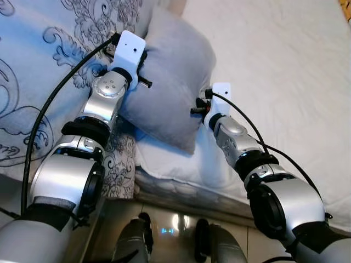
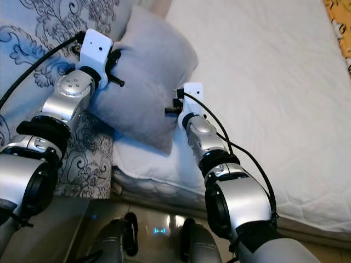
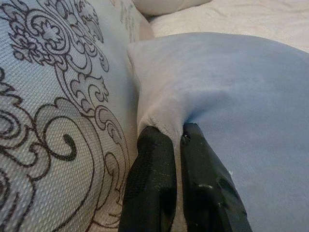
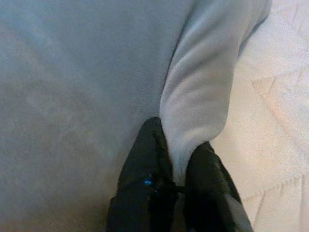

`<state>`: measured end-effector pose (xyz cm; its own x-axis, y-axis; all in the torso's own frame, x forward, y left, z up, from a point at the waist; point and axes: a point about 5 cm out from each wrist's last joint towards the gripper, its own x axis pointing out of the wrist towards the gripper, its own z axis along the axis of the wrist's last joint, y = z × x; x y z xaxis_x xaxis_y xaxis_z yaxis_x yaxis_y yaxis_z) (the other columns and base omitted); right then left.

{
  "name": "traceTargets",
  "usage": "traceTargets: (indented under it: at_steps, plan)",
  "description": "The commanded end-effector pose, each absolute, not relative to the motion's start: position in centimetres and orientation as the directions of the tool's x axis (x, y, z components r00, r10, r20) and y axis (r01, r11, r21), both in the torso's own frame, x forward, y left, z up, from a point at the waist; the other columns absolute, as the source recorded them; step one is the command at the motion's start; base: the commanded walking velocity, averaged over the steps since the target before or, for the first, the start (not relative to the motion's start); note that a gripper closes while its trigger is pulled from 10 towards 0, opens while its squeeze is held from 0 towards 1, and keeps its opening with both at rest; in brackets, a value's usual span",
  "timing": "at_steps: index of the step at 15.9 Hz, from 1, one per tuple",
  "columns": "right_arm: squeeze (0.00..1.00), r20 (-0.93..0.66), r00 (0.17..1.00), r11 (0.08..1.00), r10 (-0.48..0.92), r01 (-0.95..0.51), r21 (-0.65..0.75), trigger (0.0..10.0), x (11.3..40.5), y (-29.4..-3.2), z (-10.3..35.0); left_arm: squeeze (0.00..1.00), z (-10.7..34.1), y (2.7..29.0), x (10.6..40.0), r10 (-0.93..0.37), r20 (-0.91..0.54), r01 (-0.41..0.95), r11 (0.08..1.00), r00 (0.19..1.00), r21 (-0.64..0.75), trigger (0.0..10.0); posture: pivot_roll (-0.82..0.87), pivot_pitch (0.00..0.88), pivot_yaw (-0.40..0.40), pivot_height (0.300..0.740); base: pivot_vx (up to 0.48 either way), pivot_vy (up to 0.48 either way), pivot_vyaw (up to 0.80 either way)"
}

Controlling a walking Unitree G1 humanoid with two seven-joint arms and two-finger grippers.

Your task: Clean up the room

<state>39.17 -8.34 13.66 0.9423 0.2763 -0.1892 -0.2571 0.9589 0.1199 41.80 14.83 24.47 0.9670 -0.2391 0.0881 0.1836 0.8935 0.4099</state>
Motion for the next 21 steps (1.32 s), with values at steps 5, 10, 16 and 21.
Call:
traceTargets:
  at_steps: [5,10,16,21]
  plan:
    - [1.0,-0.269,0.927,0.948,0.263,-0.196,0.251,10.0,37.1,-9.5,9.2,0.0,27.3,17.4,41.4,-0.149,0.232,0.042,0.91,0.961,0.413,10.0,0.1,0.345,-0.027,0.74,0.0,0.0,0.0]
    - [1.0,-0.103,0.94,0.875,0.325,-0.257,0.411,10.0,36.4,-11.7,9.0,0.0,24.6,18.3,41.0,-0.107,0.149,0.041,0.92,0.983,0.39,10.0,0.06,0.295,0.0,0.74,0.0,0.0,0.0]
    - [1.0,0.171,0.953,0.85,0.25,-0.301,0.433,10.0,33.3,-15.8,11.6,1.0,22.6,18.4,39.8,-0.134,0.129,0.085,0.94,0.983,0.331,10.0,-0.02,0.176,0.037,0.74,0.0,0.0,0.0]
    - [1.0,0.211,0.938,0.887,0.273,-0.331,0.322,10.0,29.6,-16.0,15.2,0.0,24.4,17.0,38.9,-0.092,0.315,0.016,0.972,0.945,0.235,10.0,-0.07,0.068,0.049,0.74,0.0,0.0,0.0]
